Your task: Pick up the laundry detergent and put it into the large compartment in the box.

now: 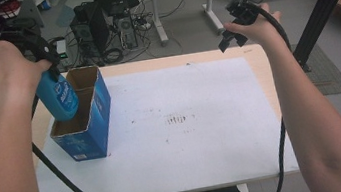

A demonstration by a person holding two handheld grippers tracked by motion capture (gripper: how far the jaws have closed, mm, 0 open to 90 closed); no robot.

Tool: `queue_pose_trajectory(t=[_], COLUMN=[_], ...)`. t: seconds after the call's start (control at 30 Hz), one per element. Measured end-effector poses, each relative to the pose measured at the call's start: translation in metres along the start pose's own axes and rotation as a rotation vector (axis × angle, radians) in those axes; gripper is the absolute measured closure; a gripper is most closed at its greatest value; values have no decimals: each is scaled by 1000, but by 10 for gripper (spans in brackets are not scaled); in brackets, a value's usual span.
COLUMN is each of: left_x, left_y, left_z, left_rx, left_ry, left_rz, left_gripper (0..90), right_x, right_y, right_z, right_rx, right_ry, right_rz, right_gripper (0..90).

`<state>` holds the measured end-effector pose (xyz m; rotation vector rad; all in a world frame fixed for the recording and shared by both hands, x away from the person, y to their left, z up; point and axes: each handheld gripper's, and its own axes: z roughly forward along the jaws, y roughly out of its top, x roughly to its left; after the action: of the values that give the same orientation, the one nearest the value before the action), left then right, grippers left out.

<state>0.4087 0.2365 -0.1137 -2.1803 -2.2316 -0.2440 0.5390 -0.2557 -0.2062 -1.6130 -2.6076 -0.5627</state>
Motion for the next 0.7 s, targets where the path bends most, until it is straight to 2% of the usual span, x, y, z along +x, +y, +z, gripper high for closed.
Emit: queue_pose_trajectory(t=[0.2,0.43,0.7], left_x=[-3,-10,-12], left_y=[4,9,10], left_z=[20,57,92], left_rx=[10,47,57], left_ry=[4,-17,-17], left_rz=[1,25,36], left_gripper=[379,379,379], right_x=[2,3,0], right_y=[1,0,-2], right_z=[2,2,-1], right_rx=[5,10,-2], right_ry=[-2,-5,-6], right_rz=[0,-6,-3], right_gripper=[165,165,165])
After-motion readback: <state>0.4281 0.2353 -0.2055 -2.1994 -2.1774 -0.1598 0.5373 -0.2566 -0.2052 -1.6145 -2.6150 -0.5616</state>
